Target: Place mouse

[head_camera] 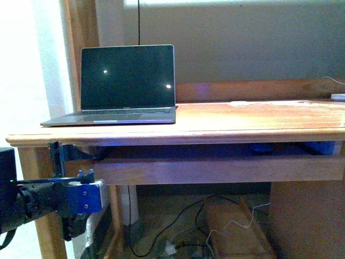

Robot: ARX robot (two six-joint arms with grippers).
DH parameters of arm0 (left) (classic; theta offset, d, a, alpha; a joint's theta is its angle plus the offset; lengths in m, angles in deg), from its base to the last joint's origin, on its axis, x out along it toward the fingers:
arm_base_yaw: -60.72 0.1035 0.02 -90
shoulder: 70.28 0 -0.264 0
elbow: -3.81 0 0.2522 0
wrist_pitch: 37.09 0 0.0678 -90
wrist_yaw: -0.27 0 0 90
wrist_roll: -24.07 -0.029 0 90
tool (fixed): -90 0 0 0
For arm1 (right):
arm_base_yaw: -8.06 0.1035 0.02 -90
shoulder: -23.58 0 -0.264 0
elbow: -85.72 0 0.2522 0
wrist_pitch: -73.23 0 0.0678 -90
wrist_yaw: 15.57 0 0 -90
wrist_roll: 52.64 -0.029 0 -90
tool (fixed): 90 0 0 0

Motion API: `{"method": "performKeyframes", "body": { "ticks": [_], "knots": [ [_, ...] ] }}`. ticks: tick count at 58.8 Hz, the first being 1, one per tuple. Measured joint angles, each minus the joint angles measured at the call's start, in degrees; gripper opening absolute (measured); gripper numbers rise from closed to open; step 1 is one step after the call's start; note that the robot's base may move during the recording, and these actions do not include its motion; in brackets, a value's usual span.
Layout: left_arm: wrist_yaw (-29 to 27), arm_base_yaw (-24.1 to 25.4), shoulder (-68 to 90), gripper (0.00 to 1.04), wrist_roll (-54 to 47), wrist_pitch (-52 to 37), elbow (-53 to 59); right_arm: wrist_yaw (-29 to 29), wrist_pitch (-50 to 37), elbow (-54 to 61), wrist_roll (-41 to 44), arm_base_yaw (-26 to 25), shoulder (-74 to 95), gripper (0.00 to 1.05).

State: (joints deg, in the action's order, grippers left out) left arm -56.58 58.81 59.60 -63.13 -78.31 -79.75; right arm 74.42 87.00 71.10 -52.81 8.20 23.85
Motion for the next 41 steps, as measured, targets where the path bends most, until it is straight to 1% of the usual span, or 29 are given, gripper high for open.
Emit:
{"method": "performKeyframes", "body": {
  "ticks": [19, 23, 27, 34, 41],
  "knots": [
    [0.3, 0.6, 3.8, 0.97, -0.1, 0.8, -3.8, 0.0, 0.0, 0.0, 0.0, 0.0, 0.0, 0.97],
    [0.2, 0.9, 3.8, 0.97, 0.0, 2.6, -3.9, 0.0, 0.0, 0.0, 0.0, 0.0, 0.0, 0.97],
    [-0.4, 0.9, 2.8, 0.97, 0.9, 6.1, -3.6, 0.0, 0.0, 0.0, 0.0, 0.0, 0.0, 0.97],
    [-2.1, 0.2, -1.3, 0.97, 5.4, 16.9, -2.6, 0.0, 0.0, 0.0, 0.0, 0.0, 0.0, 0.97],
    [-0.5, -0.1, -6.6, 0.97, 10.4, 29.3, -0.6, 0.0, 0.0, 0.0, 0.0, 0.0, 0.0, 0.97]
  ]
}}
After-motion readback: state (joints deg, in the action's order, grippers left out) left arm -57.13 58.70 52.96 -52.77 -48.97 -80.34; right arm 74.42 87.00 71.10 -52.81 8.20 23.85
